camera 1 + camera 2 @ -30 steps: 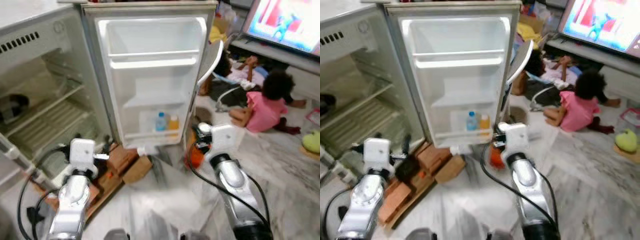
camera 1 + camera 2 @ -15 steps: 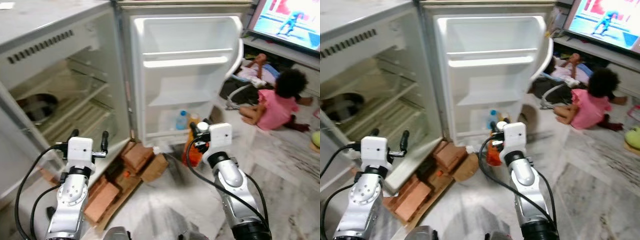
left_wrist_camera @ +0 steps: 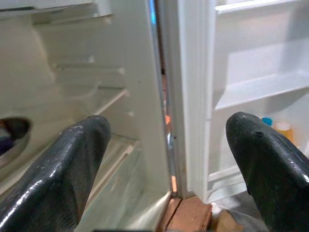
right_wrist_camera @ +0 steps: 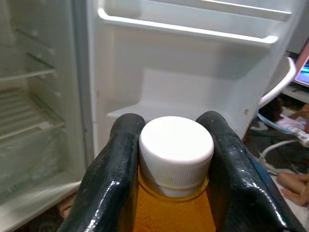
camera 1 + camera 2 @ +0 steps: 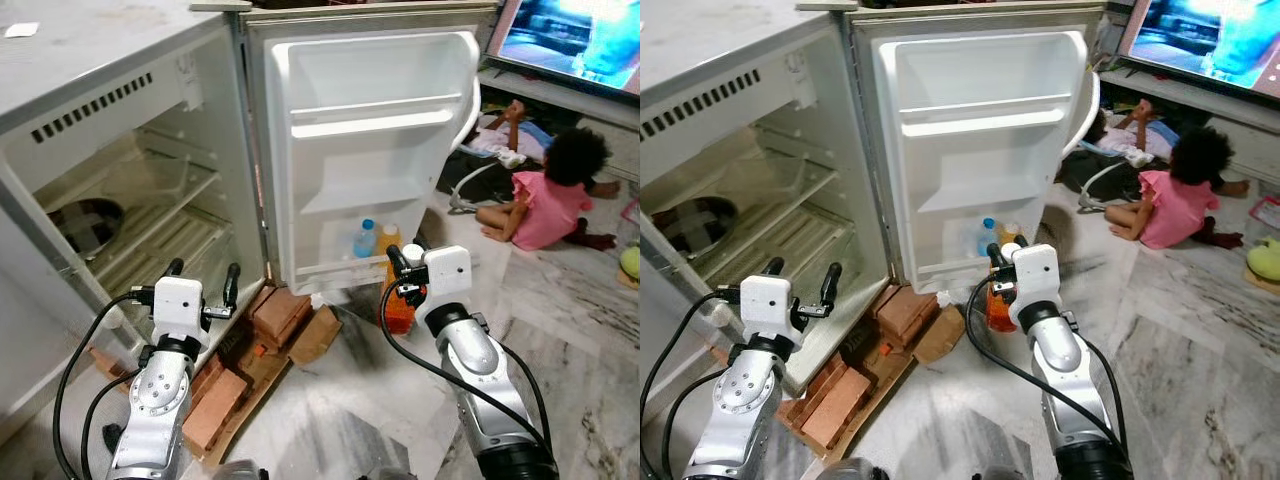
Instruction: Restocking fridge
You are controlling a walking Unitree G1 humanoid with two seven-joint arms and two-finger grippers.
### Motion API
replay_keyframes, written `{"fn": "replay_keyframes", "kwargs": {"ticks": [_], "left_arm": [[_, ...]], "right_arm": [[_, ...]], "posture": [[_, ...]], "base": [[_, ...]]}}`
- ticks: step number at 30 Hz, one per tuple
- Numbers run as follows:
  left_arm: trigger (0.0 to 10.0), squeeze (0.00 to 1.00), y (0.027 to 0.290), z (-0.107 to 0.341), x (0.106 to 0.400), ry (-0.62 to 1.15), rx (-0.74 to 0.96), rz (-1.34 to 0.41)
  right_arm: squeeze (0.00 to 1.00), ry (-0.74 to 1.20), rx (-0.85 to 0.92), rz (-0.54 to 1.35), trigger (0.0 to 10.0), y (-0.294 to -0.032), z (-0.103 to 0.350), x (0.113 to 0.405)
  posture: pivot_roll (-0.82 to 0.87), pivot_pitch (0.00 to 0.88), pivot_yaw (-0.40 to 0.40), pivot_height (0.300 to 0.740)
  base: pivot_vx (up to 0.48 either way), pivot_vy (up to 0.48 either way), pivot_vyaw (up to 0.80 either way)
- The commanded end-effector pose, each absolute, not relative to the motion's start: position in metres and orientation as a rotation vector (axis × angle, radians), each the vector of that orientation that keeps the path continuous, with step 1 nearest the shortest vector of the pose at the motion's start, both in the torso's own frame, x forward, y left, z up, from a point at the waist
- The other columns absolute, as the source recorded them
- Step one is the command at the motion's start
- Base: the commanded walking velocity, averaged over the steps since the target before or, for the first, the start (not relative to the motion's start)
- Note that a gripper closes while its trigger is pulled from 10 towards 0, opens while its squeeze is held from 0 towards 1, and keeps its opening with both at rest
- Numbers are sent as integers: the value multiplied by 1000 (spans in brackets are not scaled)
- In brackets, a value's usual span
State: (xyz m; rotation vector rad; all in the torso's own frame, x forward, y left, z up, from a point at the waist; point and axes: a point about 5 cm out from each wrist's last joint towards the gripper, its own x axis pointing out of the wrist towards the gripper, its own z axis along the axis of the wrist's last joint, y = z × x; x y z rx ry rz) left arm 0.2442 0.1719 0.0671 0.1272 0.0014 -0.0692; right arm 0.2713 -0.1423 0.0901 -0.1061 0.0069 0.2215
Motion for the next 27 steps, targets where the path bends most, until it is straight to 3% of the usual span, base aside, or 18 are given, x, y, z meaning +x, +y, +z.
{"fn": "replay_keyframes", "kwargs": {"ticks": [1,23,27], "left_arm": [[10000,0,172,69,246,-8,124,-75],[10000,0,169,70,248,-4,121,-78],[10000,0,170,70,248,-4,119,-68]], "right_arm": [[0,-52,-108,221,10000,-142,102,275],[0,-60,-118,268,10000,-137,103,272],[0,-61,-115,282,10000,-135,102,270]], "posture": [[-10,13,-35,740],[-12,23,-27,740],[-13,24,-28,740]], "base": [[319,0,0],[363,0,0],[0,0,758]]}}
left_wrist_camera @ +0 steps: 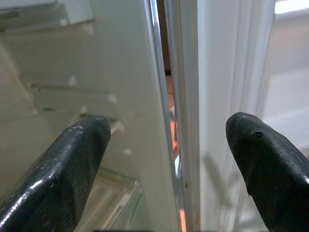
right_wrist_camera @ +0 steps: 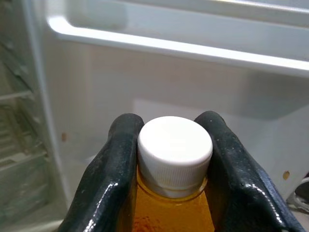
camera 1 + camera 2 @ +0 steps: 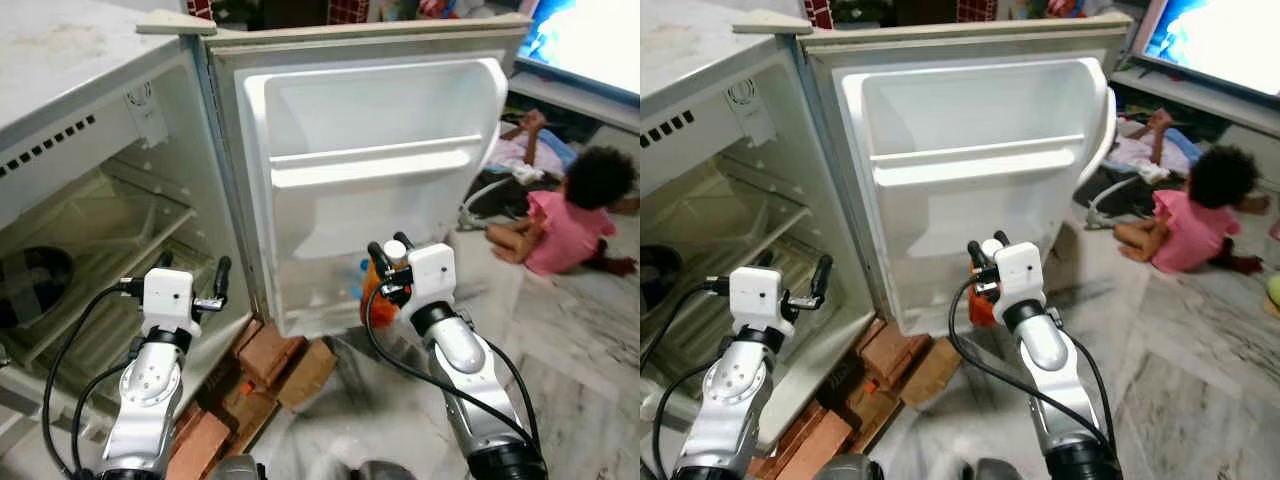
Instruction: Restocking fridge
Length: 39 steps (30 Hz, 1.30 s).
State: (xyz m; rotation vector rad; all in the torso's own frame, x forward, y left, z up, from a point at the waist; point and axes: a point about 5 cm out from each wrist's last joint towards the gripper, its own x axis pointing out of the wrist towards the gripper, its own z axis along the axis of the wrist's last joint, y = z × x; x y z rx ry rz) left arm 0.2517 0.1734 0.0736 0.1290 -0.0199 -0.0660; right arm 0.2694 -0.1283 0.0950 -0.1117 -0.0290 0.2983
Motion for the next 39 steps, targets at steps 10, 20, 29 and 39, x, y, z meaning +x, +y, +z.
{"fn": "replay_keyframes", "kwargs": {"ticks": [10,20,29,39], "left_arm": [[10000,0,169,69,247,3,119,-64],[10000,0,168,68,246,9,121,-68],[10000,0,169,69,247,5,127,-68],[10000,0,172,70,247,1,161,-47]], "right_arm": [[0,-48,-102,297,10000,-134,101,269],[0,-45,-50,336,10000,-128,100,265],[0,-42,-41,338,10000,-128,100,264],[0,-49,-49,317,10000,-130,100,267]], "posture": [[-14,30,-30,740],[-16,37,-27,725],[-13,41,-28,665],[-4,49,-32,650]], "base": [[0,0,0],[0,0,0],[0,0,0],[0,0,0]]}}
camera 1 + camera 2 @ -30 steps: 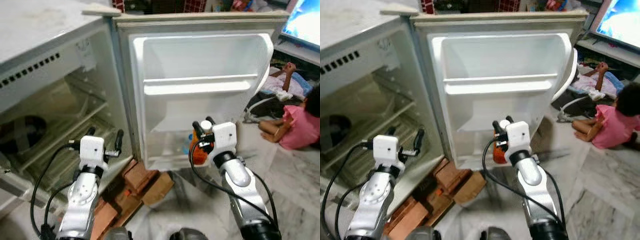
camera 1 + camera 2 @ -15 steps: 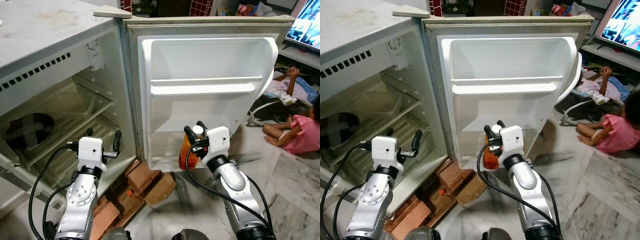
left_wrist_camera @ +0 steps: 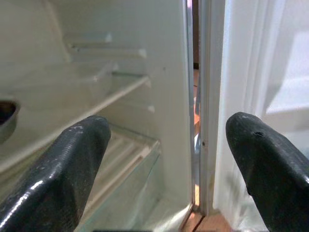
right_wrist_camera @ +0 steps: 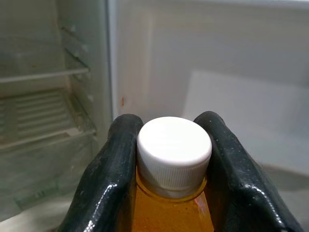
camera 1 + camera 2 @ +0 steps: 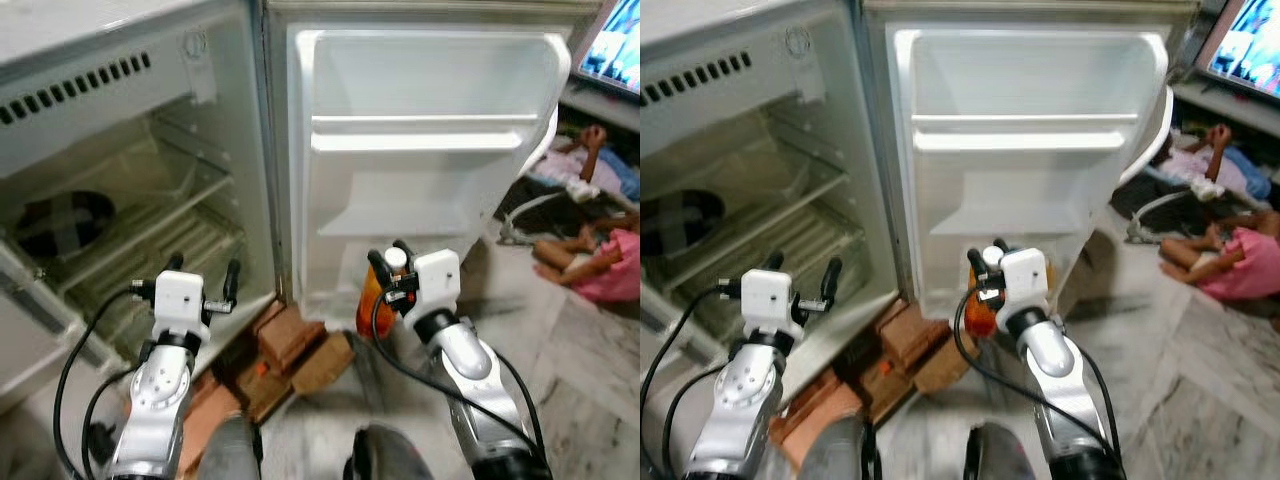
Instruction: Restocking fridge
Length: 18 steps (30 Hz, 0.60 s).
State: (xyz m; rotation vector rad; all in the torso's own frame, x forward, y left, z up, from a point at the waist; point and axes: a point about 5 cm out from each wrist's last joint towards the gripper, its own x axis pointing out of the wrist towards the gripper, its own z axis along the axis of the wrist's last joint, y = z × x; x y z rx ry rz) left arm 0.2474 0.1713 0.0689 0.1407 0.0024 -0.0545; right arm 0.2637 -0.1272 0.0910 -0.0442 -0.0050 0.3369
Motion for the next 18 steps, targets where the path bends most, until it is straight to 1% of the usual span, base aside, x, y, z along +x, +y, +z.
{"fn": "replay_keyframes", "kwargs": {"ticks": [1,18], "left_arm": [[10000,0,173,70,247,4,164,-43],[10000,0,172,72,247,-9,162,-63]], "right_arm": [[0,-48,-50,317,10000,-130,100,267],[0,-61,-62,308,10000,-129,101,269]], "posture": [[-4,51,-33,650],[-4,53,-30,650]], "base": [[0,0,0],[0,0,0]]}}
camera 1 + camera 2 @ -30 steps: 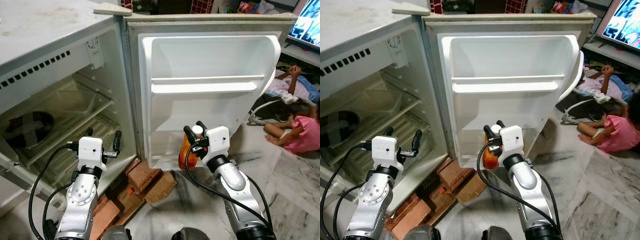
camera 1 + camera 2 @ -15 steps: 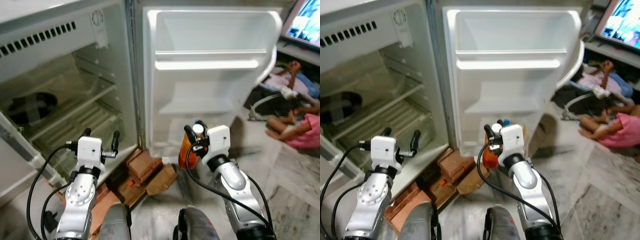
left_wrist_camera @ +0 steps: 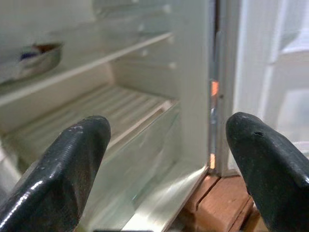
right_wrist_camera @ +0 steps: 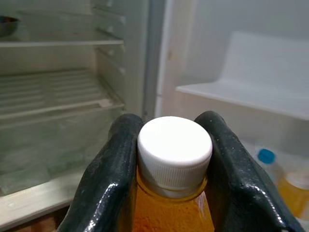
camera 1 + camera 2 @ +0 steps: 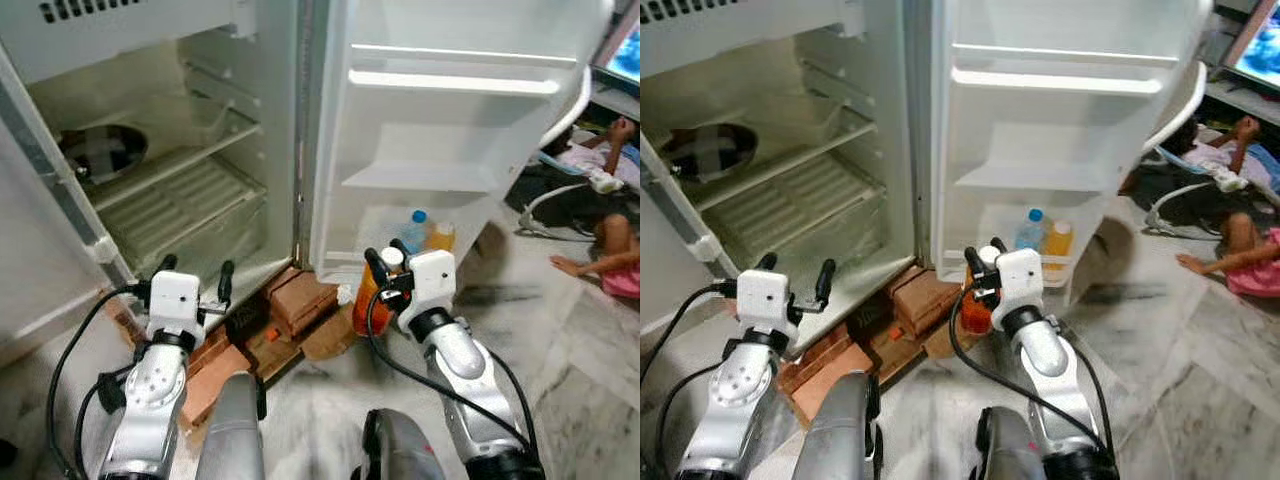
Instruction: Restocking fridge
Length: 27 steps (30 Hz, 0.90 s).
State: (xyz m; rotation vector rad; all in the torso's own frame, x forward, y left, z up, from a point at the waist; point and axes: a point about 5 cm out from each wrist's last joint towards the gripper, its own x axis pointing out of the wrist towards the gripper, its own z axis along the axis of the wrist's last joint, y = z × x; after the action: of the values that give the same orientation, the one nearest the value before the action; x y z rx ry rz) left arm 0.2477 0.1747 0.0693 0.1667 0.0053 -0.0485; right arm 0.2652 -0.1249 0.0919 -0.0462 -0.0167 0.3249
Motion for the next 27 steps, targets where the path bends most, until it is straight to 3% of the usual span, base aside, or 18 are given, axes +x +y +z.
{"fn": "replay_keyframes", "kwargs": {"ticks": [1,27], "left_arm": [[10000,0,173,72,248,-12,162,-66],[10000,0,170,76,252,-32,154,-90]], "right_arm": [[0,-63,-64,308,10000,-130,102,269],[0,-95,-90,328,10000,-127,109,275]], "posture": [[-4,53,-30,650],[-10,72,-32,650]], "base": [[0,0,0],[347,0,0]]}}
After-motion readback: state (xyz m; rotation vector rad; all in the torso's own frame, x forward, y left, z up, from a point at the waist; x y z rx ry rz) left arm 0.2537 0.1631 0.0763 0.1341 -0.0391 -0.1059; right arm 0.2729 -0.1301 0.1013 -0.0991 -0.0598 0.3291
